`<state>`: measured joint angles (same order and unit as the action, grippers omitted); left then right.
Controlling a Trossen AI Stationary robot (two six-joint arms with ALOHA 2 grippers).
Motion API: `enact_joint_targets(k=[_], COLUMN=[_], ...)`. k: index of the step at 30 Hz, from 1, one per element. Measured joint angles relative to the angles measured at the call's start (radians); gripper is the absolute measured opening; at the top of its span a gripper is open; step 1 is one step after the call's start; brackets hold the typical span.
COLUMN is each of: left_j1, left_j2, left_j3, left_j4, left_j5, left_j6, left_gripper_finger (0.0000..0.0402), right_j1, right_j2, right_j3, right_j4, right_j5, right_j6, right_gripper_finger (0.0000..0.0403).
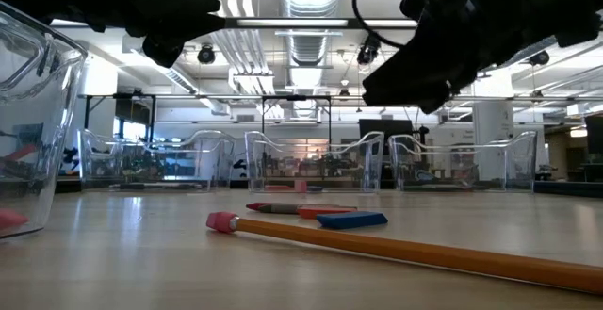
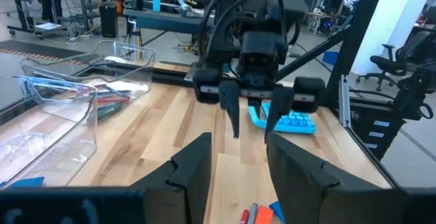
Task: Sort crayons/erasers/pens/pencils in bins
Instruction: Put the red crayon into the top right transparent bin
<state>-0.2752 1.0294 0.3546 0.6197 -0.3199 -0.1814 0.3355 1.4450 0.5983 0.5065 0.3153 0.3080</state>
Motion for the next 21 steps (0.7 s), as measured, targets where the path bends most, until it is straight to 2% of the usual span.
enact_joint_targets(k=[5, 11, 21], left_j1=[0.000, 0.000, 0.000], left_j2=[0.000, 0.027, 0.271], left_j3=[0.000, 0.005, 0.127], left_j4=[0.000, 0.002, 0.019], left_j5=[0.000, 0.000, 0.002], left_j6=[0.000, 0.001, 0.005], left_gripper_finger=[0.0128, 0.0128, 0.0128], right_j1=[0.001, 0.000, 0.000], right_j2=[0.051, 0.046, -0.007], right_j3=[0.000, 0.000, 0.000], right_j4=[0.027, 0.034, 0.037], right_j5=[0.000, 0.000, 0.000], right_j6=[0.019, 0.007, -0.032], right_gripper_finger=[0.0169, 0.0169, 0.0169])
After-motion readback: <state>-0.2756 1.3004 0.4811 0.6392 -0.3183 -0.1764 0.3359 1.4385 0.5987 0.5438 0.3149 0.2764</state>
